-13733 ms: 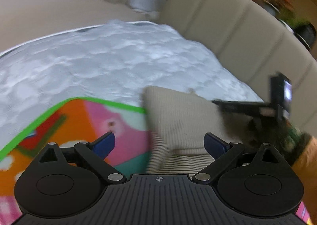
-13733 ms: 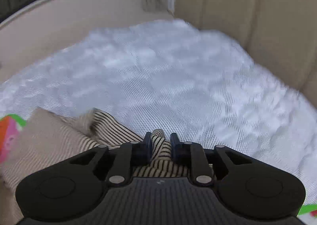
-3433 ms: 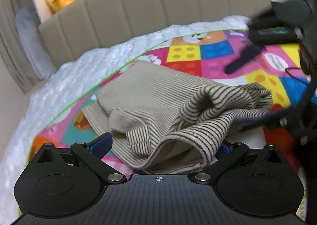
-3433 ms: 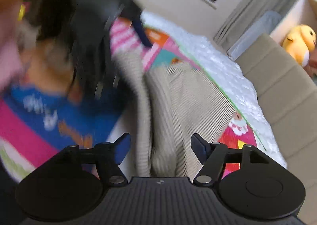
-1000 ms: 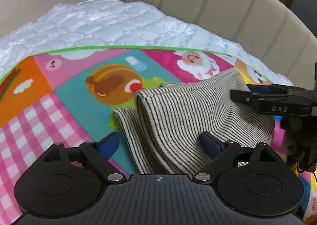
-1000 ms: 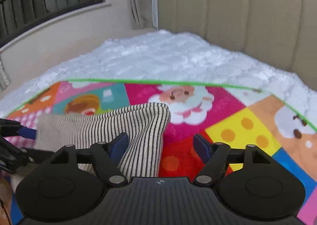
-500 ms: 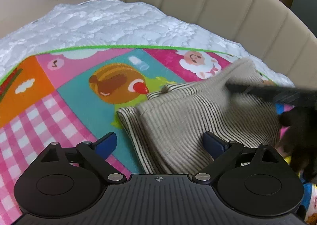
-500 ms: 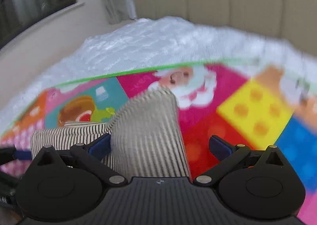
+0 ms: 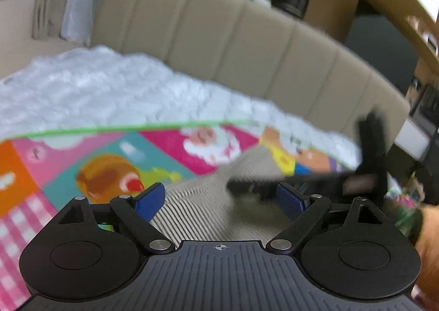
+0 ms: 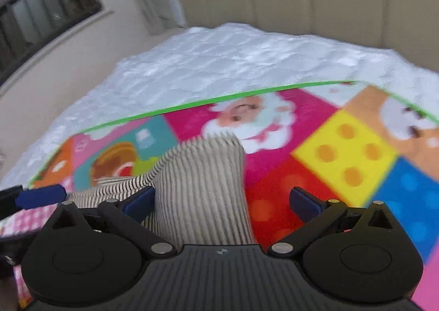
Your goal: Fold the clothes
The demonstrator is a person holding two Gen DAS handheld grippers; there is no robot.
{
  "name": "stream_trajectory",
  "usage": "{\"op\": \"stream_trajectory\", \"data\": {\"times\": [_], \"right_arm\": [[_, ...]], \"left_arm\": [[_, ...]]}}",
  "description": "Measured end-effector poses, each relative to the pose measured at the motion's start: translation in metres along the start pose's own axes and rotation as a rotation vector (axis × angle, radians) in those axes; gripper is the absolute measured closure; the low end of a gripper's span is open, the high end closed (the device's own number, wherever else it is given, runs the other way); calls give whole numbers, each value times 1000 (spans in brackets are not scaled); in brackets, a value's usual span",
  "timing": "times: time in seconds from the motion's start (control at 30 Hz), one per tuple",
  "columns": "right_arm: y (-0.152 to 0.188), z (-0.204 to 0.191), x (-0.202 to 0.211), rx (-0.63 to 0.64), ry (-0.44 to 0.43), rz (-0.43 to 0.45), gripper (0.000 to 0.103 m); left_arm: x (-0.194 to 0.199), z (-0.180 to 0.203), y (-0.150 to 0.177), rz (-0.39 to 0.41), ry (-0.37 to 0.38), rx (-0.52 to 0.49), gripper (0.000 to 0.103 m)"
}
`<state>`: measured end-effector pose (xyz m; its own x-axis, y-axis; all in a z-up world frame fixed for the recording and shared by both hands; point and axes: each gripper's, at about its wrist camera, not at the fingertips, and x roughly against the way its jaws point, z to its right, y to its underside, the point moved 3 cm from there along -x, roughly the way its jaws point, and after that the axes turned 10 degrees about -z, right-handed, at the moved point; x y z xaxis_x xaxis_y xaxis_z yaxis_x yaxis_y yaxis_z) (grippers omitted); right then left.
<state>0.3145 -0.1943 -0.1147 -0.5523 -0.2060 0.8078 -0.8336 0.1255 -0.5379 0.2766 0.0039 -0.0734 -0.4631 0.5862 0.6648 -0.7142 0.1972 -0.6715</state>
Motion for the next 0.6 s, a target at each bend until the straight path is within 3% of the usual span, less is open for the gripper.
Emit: {"op": "stream_trajectory", "data": {"times": [0.07,0.17,0.3,0.43,0.6], "right_arm": [[-1,6,13,-2,1,45,0],[0,8,21,38,63,113,0],[1,8,-11,72,128,45,0],[2,7,-26,99,149,73,0],[4,8,-21,120,141,60,0]], "left_arm": [[-15,-4,-1,-41,-23,19,14],[-33,-16,1,-88,-80,37,15],[-49,-33,3,-140,-102,75,10],[-55,-45,5,-155,-77,129,9],[-65,-40,2,-173,-88,68,3]]}}
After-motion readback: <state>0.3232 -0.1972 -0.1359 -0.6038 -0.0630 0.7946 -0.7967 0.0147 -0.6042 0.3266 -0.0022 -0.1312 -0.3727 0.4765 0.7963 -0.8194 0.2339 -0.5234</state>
